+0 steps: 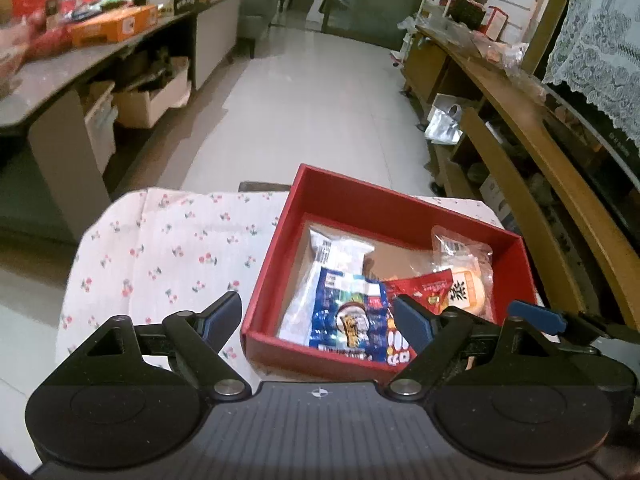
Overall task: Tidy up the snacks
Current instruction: 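Open both tools to drop the snacks into the red box and withdraw, then grasp the blue wafer biscuit pouch with the left tool while the right tool grasps the wrapped round bun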
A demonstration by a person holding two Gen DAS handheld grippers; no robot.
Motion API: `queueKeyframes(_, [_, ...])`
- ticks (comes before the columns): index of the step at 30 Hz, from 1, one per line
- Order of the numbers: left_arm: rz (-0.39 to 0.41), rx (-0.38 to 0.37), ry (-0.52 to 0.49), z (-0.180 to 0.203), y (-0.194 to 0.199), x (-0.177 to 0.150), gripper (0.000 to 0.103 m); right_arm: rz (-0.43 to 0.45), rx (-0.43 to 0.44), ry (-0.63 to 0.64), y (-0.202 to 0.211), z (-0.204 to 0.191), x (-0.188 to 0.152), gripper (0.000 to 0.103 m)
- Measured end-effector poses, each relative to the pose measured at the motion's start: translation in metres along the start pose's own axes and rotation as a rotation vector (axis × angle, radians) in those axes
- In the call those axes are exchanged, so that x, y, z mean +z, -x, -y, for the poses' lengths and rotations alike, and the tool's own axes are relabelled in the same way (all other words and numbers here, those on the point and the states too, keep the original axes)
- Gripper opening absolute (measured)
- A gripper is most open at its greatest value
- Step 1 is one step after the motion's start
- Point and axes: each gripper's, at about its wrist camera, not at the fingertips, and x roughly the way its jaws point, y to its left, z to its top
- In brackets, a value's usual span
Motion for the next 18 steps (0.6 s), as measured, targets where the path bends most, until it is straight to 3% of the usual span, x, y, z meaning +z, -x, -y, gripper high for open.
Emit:
queueKeyframes(9, [-0.021,-0.067,0.003,-0.014,0.007,-0.013,0.087,-0.007,0.016,-0.099,0.013,0.015,-0.009,0.083])
queueKeyframes(18, [-0.148,-0.081,-0.106,-0.024,0.013,-0.065,0.088,-0.044,0.013,-0.062,0.039,-0.004,-0.043,0.083])
